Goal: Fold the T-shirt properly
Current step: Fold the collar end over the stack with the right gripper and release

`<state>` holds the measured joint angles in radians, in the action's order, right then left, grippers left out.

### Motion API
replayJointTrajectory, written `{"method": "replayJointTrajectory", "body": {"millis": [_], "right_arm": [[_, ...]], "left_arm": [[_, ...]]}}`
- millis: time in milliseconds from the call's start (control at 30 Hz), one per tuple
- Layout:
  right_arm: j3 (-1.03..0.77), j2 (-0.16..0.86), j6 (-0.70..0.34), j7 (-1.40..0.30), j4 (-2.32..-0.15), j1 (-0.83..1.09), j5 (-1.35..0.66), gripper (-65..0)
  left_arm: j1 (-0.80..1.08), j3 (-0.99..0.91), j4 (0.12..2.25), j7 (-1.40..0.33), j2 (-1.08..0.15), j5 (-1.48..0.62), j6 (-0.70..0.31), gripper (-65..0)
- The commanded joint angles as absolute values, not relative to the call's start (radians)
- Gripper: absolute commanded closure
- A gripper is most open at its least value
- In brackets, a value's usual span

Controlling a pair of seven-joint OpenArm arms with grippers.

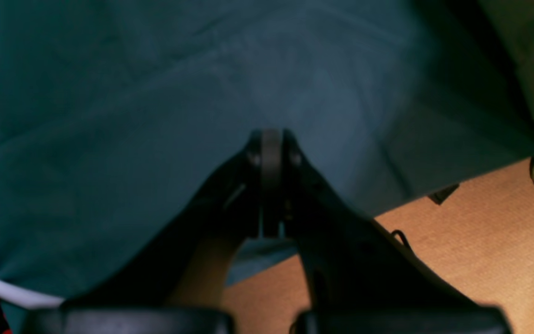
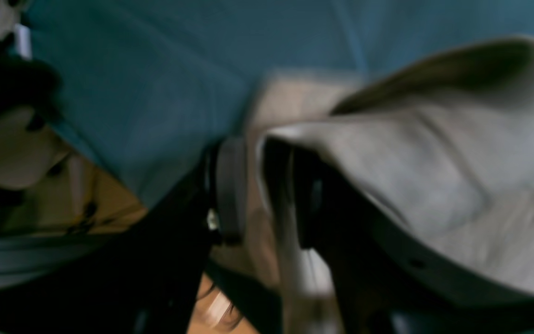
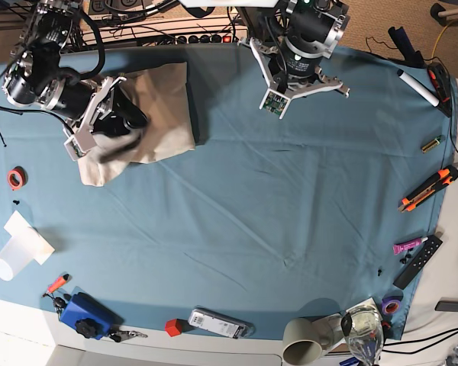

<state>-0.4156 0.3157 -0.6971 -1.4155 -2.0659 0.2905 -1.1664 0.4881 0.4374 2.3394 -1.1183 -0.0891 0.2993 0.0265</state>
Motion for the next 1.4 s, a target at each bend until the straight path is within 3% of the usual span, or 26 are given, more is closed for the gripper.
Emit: {"method": "replayJointTrajectory", "body": {"millis": [0, 400, 600, 1100, 1367], "right_arm": [[-0.422, 0.330, -0.698, -1.396, -2.111, 0.283, -1.166, -17.7], [-0.453, 0.329, -0.698, -1.396, -2.199, 0.285, -1.122, -17.6], [-0.541, 0.327, -0.698, -1.378, -2.178, 0.286, -0.966, -17.6], [-0.313, 0.327, -0.698, -1.396, -1.706, 0.285, -0.951, -17.6], [-0.342, 0.329, -0.698, -1.396, -1.875, 0.281, -1.150, -17.6]], "left_arm": [[0.494, 0.440, 2.356, -1.100, -0.084, 0.303, 0.030, 0.0], [0.532, 0.440, 2.356, -1.100, -0.083, 0.303, 0.030, 0.0], [0.532, 0.440, 2.356, -1.100, -0.083, 0.303, 0.030, 0.0], [0.532, 0.440, 2.356, -1.099, -0.083, 0.300, 0.030, 0.0], [0.532, 0.440, 2.356, -1.099, -0.084, 0.300, 0.027, 0.0]]}}
